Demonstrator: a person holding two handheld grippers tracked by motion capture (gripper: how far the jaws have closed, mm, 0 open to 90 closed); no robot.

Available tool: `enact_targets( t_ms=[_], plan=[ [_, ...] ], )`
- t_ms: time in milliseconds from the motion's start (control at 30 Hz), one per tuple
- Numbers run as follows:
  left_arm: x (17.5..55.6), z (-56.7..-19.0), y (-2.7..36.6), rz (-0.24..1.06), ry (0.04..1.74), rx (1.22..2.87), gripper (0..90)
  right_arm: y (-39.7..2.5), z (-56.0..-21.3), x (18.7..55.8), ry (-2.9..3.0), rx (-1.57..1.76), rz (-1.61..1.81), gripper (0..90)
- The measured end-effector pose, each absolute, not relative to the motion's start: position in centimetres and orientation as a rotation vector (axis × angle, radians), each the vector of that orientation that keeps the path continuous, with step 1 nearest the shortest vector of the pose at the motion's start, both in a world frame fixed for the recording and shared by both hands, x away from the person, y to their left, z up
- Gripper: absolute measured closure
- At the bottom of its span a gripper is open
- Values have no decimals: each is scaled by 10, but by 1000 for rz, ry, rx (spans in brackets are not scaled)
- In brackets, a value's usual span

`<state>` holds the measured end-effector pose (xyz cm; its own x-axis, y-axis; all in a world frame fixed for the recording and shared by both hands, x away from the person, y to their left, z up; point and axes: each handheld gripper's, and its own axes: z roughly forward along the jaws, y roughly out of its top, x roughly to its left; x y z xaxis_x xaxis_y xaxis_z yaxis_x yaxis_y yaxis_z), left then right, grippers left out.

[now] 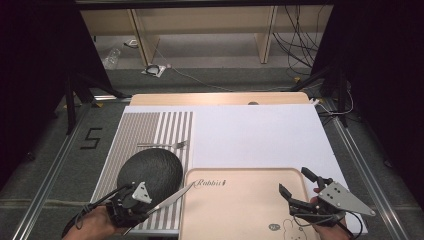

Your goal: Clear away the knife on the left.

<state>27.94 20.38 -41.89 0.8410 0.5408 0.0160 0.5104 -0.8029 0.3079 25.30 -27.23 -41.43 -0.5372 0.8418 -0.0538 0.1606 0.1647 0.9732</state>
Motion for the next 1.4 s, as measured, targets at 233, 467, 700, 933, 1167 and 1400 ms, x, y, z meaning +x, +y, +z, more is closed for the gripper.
enact_targets(
  t_ms=[233,467,700,933,1167,1400],
  plan=[
    [285,-414,179,161,753,2706,792,-272,-414,253,1824,949,1412,175],
    [289,-411,157,174,709,2708,792,-273,-414,253,1821,949,1415,175],
    [289,-409,134,181,645,2735,792,-272,-414,253,1822,947,1415,175],
    [288,-407,117,157,601,2745,792,-273,-414,253,1823,950,1413,175],
    [289,-406,103,139,586,2756,792,-273,-414,253,1821,949,1415,175],
    [291,-405,88,110,578,2755,792,-273,-414,253,1820,947,1415,174]
  ],
)
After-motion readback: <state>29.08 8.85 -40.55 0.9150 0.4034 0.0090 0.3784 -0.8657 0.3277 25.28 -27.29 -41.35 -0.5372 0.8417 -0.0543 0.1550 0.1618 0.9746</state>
